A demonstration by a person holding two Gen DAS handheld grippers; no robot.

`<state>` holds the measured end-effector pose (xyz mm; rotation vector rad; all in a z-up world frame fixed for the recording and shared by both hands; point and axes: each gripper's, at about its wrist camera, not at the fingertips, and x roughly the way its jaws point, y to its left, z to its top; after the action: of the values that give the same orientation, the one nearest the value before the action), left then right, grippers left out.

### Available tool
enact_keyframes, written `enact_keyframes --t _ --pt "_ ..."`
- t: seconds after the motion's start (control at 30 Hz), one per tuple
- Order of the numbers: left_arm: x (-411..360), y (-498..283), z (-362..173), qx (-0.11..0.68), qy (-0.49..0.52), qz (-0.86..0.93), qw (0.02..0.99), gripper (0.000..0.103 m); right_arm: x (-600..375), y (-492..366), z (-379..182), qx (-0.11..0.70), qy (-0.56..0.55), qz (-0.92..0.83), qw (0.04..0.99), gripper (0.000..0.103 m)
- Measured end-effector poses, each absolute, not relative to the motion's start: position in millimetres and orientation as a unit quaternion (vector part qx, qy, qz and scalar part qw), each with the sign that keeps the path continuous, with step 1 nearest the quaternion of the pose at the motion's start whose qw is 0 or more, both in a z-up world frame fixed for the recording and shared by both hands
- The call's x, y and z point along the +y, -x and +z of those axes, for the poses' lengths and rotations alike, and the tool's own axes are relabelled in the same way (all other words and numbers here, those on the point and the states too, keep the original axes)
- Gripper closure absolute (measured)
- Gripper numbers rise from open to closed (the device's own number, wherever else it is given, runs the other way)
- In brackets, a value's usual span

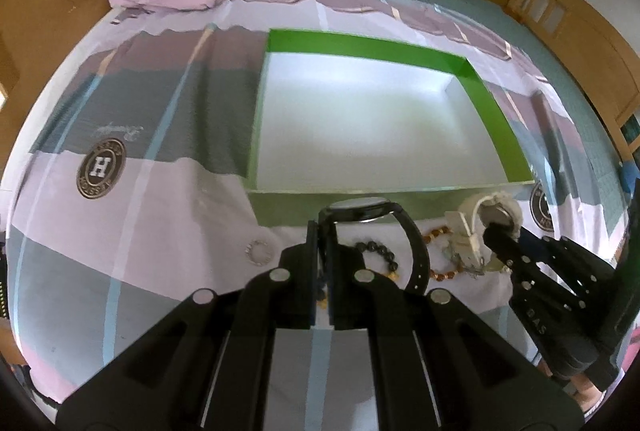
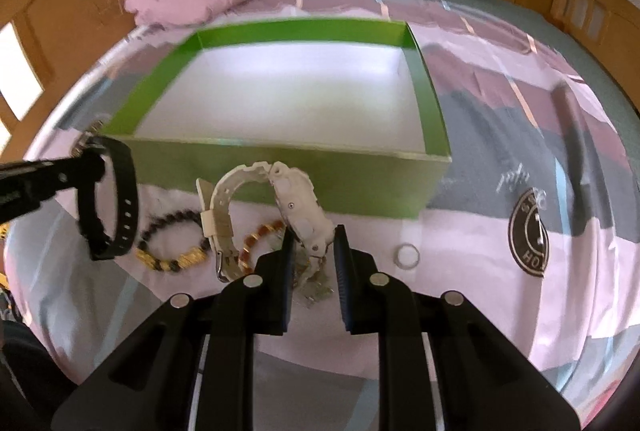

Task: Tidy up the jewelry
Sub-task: 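Lift both held watches and carry them over the green box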

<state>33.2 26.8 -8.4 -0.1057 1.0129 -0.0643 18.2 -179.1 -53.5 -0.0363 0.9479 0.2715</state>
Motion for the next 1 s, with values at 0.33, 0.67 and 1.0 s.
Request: enact_keyframes --t 0.33,0.67,1.0 --pt "20 -35 -5 0.475 0.035 -0.023 0.879 0.1 -175 -18 -46 0.437 0.021 0.142 0.888 0.084" --pt "19 -37 -7 0.477 0.031 -0.023 0.878 0.1 -176 -16 -45 0.435 0.021 0.143 0.889 0.084" --pt "17 -36 -5 0.468 0.03 -0.028 0.883 0.1 -174 -15 -45 0.434 0.021 0.145 0.889 0.084"
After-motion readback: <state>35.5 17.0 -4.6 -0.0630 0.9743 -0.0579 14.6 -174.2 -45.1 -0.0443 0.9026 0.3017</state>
